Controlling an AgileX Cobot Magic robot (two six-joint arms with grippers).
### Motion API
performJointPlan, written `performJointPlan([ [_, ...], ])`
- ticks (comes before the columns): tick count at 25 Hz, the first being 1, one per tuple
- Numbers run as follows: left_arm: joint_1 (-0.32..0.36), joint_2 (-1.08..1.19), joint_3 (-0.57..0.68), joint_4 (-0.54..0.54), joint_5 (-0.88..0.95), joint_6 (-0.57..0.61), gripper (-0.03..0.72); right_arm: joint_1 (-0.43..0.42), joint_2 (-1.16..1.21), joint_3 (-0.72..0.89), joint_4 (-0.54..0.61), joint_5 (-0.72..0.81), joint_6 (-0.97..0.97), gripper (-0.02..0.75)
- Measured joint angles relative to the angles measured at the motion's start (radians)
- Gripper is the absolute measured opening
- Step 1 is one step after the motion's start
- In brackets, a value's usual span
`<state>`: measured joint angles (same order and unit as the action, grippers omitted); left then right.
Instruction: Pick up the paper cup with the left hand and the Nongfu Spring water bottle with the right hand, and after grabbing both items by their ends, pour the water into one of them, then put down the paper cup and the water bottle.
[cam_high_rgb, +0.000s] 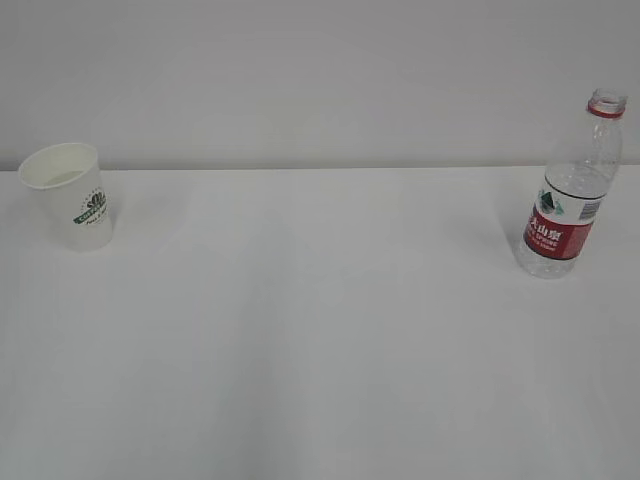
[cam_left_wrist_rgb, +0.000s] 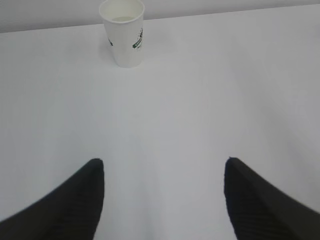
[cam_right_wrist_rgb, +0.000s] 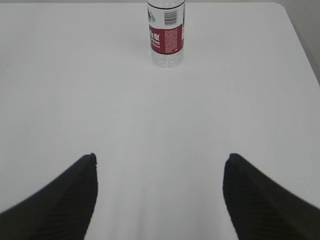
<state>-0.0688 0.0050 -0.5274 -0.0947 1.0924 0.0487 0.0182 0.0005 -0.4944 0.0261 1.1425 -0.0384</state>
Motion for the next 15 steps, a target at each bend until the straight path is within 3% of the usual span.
performJointPlan([
  [5, 0.000, 0.000, 0.000, 0.000, 0.001, 0.000, 0.591, 0.000, 0.000, 0.000, 0.000, 0.000, 0.000, 0.589],
  [15, 0.000, 0.000, 0.000, 0.000, 0.001, 0.000, 0.595, 0.000, 0.000, 0.000, 0.007, 0.000, 0.000, 0.589],
])
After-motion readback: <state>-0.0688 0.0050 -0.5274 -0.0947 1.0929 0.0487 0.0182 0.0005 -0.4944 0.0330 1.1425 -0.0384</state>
